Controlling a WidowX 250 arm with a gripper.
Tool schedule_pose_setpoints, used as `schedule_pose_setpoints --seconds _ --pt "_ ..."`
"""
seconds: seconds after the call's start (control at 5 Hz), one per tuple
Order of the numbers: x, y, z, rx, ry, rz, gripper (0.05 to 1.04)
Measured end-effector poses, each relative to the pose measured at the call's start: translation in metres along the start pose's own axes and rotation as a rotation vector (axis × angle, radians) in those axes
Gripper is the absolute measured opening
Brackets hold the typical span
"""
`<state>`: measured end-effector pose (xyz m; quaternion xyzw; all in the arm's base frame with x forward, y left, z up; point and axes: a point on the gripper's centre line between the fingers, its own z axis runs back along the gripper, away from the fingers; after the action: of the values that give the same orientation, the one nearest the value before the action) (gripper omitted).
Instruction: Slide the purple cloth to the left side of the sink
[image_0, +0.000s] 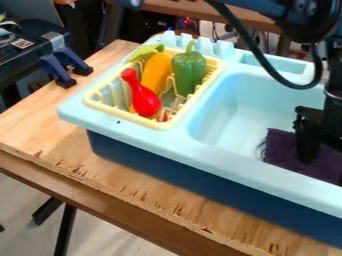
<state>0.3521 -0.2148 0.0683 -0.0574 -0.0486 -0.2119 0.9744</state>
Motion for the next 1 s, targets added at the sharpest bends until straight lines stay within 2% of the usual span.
schedule_pose_setpoints --seconds 0.2,0.4,0.6,0.8,1.0 --pt "-0.008 0.015 -0.001 0.013 0.015 0.069 1.003" --pt "-0.026 0.033 0.005 0.065 0.071 0.105 1.003" --pt "-0.03 0.044 0.011 0.104 0.145 0.108 1.003" --pt "-0.031 0.049 0.009 0.123 0.208 0.114 1.003" --pt "-0.032 0.055 0.009 0.13 0.226 0.122 1.002"
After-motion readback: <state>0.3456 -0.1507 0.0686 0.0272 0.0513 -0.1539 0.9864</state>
